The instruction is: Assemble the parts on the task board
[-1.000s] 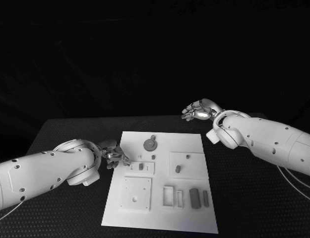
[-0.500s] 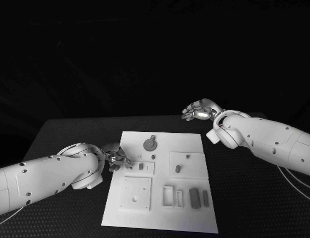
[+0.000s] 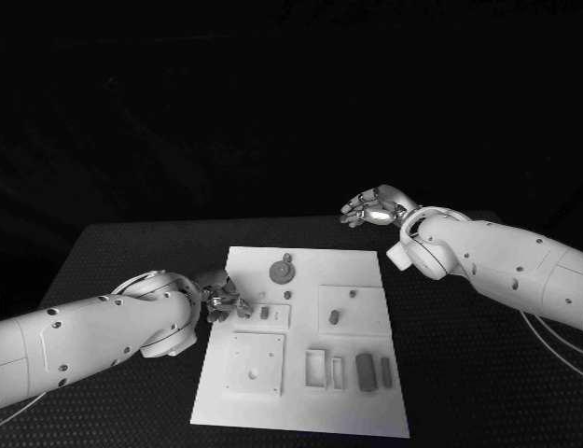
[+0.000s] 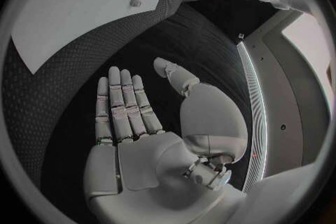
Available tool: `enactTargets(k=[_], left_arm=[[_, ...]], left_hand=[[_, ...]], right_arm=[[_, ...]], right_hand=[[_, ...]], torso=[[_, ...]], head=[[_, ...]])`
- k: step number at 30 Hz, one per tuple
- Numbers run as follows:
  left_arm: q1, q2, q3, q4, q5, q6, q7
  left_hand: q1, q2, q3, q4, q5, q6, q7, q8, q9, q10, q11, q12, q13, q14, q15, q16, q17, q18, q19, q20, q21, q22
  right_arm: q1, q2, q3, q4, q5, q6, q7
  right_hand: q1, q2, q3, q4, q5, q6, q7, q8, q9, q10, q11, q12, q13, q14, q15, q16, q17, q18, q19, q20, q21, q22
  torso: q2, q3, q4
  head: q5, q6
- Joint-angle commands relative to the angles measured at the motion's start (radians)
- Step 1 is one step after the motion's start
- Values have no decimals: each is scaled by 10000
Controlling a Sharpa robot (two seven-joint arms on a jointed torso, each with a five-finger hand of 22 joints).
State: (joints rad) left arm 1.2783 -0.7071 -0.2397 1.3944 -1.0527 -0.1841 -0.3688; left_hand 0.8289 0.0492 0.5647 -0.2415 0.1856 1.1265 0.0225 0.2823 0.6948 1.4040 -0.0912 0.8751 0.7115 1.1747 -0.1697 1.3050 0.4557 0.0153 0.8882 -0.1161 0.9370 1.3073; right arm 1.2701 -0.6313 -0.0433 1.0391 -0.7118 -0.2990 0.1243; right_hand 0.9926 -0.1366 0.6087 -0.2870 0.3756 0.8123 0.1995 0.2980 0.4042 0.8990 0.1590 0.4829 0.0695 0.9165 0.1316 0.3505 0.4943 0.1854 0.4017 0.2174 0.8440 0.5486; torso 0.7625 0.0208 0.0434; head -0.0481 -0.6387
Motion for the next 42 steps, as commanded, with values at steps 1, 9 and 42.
enactTargets(k=[1,9,42], left_arm=[[-10,46,5,-20,-290,-7,-42],[-28,97,5,-105,-530,-51,-115],[-155,306,6,-371,-652,-13,-148]], left_hand=[[-16,113,-1,44,59,686,-101,82,23,6,-78,56,15,98,-100,66,1,-76,55,-1399,61,170],[-88,163,-12,24,135,728,-124,114,28,24,-102,100,44,125,-117,111,17,-73,70,-1410,79,178],[-310,289,-40,-45,182,795,-163,180,36,33,-140,213,112,149,-156,210,50,-69,99,-1436,128,191]], right_arm=[[2,12,4,19,1,125,92],[2,-2,4,49,1,120,95],[2,-10,4,132,1,132,99]], right_hand=[[-21,30,-55,15,64,-58,33,30,-10,73,-10,-66,-10,8,56,-52,-8,-179,-71,2,-52,15],[-25,30,-55,16,68,-59,34,31,-12,73,-10,-68,-10,8,57,-53,-9,-179,-71,2,-52,16],[-41,38,-55,19,78,-59,34,35,-18,79,-10,-76,-9,11,56,-57,-11,-180,-71,2,-54,20]], torso=[[0,-7,3],[-7,-5,20],[-6,0,13]], head=[[-6,-45],[7,-45],[-3,-105]])
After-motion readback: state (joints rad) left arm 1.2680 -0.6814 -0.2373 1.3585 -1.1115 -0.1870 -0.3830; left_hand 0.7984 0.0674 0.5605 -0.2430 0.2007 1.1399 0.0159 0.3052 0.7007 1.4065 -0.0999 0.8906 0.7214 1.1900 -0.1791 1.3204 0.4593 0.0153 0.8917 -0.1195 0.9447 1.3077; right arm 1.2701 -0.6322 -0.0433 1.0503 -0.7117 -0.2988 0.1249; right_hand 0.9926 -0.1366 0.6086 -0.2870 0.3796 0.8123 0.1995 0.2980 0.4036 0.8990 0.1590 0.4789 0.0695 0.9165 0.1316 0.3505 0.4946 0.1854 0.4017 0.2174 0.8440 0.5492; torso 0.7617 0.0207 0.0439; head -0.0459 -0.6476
